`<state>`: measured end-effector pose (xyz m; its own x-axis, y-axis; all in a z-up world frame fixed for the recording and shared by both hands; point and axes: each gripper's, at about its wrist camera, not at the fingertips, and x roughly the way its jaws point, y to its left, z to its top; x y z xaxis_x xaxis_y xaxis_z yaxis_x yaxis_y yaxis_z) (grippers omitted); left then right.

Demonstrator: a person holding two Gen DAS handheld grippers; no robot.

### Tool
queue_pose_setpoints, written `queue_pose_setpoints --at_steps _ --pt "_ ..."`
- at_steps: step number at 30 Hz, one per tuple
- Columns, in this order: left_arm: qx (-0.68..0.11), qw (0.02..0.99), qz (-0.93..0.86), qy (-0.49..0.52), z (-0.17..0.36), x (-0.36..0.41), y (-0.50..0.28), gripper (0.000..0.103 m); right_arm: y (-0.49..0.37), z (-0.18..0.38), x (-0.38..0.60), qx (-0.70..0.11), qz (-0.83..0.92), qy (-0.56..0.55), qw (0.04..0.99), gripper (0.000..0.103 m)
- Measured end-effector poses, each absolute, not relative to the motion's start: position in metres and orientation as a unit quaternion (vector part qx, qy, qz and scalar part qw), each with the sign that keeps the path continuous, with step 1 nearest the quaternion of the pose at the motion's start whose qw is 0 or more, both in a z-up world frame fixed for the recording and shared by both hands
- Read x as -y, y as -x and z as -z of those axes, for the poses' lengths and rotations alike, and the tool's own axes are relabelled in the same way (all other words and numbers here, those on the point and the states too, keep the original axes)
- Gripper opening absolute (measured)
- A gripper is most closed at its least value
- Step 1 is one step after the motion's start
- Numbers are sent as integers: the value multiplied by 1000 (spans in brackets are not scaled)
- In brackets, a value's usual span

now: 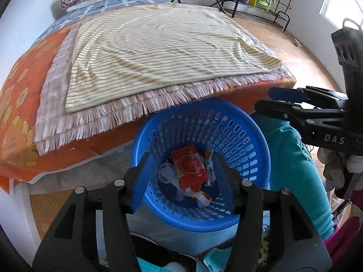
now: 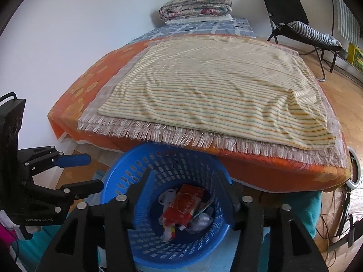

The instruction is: Collect trash

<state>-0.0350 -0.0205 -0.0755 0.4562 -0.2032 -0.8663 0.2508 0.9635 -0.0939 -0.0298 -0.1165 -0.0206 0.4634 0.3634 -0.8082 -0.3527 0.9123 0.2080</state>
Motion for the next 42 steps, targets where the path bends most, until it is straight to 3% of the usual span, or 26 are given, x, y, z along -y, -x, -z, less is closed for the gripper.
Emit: queue_pose_setpoints --at_steps 3,4,6,13,16,24,28,42 --pt "-502 855 126 -21 73 18 34 58 30 15 118 -467 -202 -2 861 78" --pt "-502 856 123 -20 72 16 33 64 29 14 118 -465 -200 -1 862 83" --pt "-497 859 118 -16 69 14 32 71 29 10 119 -459 -194 4 867 87" --pt "-483 870 98 -11 56 5 27 71 30 -3 120 -438 -172 24 882 100" --pt "-478 873 90 -6 51 0 24 78 29 -8 122 -430 -163 26 888 101" --pt "-448 891 71 -8 25 -5 13 78 23 -23 126 -411 -146 28 900 103" --pt "-431 900 64 -3 11 -8 4 87 19 -32 127 -400 -141 29 905 103" --pt "-365 930 38 28 -31 -19 -32 87 -7 -61 133 -366 -135 15 921 103"
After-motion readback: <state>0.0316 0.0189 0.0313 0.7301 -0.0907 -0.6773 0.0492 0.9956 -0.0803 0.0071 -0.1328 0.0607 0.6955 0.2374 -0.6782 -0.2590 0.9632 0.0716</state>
